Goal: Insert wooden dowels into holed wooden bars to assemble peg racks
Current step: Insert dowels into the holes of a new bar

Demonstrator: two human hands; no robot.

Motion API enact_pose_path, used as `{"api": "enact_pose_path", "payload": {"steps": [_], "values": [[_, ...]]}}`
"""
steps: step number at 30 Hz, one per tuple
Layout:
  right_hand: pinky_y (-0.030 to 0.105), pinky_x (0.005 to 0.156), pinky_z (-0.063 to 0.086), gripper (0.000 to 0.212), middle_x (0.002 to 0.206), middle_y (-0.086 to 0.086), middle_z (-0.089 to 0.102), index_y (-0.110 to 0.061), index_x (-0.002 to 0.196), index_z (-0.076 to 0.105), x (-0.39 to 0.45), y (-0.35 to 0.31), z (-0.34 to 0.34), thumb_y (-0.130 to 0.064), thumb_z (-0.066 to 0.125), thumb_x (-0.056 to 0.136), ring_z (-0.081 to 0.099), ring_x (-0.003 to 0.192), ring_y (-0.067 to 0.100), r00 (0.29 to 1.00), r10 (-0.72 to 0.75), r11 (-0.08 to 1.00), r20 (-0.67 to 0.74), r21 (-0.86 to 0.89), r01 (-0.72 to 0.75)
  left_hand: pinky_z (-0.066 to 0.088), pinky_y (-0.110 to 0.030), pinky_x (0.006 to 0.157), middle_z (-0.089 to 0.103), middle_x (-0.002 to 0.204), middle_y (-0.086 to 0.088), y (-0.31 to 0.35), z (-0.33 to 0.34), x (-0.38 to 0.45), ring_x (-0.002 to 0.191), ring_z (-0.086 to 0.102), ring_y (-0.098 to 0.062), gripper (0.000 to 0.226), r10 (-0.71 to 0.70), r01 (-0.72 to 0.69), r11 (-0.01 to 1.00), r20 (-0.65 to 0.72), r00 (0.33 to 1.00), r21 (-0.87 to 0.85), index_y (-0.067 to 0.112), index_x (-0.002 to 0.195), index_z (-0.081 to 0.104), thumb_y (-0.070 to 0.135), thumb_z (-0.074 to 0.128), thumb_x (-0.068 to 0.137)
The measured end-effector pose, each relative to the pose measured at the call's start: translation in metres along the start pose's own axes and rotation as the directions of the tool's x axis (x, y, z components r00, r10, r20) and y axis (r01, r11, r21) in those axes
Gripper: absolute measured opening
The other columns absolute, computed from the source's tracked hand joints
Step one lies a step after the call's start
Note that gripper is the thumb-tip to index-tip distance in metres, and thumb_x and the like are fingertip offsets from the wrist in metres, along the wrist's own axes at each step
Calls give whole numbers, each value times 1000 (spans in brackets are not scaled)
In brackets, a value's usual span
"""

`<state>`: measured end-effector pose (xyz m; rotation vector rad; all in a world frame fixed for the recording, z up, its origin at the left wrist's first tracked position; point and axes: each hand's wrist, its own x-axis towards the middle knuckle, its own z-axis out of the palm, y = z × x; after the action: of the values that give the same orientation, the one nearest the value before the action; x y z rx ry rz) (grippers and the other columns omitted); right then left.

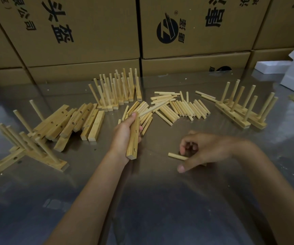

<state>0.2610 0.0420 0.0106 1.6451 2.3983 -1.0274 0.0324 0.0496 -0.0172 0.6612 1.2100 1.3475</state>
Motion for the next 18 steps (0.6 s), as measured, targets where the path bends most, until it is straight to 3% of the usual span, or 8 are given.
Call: {"api": "enact_pose_path", "payload": {"steps": [2,5,8,10,12,18], "values": [[24,75,43,25,99,-11,55,-29,88,68,1,-3,6,-42,83,73,52,89,6,999,-43,998,21,-33,44,45,-18,45,61,72,-3,0,0,-1,54,55,-8,32,3,-3,1000,6,1000,0,8,111,67,36,61,97],[30,76,48,4,86,-5,67,-23,86,69,5,-12,12,-25,69,90,60,83,11,973,-164,977,-162,113,184,43,-18,46,59,69,-3,0,1,-2,54,52,-10,29,3,-3,1000,25,1000,8,9,109,66,34,60,98],[29,65,51,8,72,-5,66,-22,88,64,8,-26,23,-19,61,95,60,66,9,899,-230,875,-374,325,359,41,-21,52,59,69,-3,0,3,-2,56,51,-12,28,7,-10,998,36,999,69,10,106,69,36,61,97],[31,57,47,8,69,-7,62,-26,89,65,13,-37,34,-21,62,94,55,61,10,791,-266,881,-551,195,432,43,-23,54,62,71,-2,-3,5,-2,60,54,-12,31,14,-18,989,28,1000,144,12,103,72,40,63,95],[30,58,47,9,73,-13,60,-28,96,68,17,-43,43,-22,62,94,55,65,8,702,-308,901,-642,40,432,44,-26,58,64,75,-2,-5,7,-3,65,56,-13,35,6,-11,982,29,1000,190,13,104,73,45,64,92],[18,60,41,13,86,-12,58,-19,100,71,17,-46,45,-13,64,92,54,72,6,641,-374,883,-671,-46,467,44,-29,65,68,74,-2,-9,7,-2,68,63,-15,31,0,0,980,0,1000,199,18,101,76,46,68,89]]}}
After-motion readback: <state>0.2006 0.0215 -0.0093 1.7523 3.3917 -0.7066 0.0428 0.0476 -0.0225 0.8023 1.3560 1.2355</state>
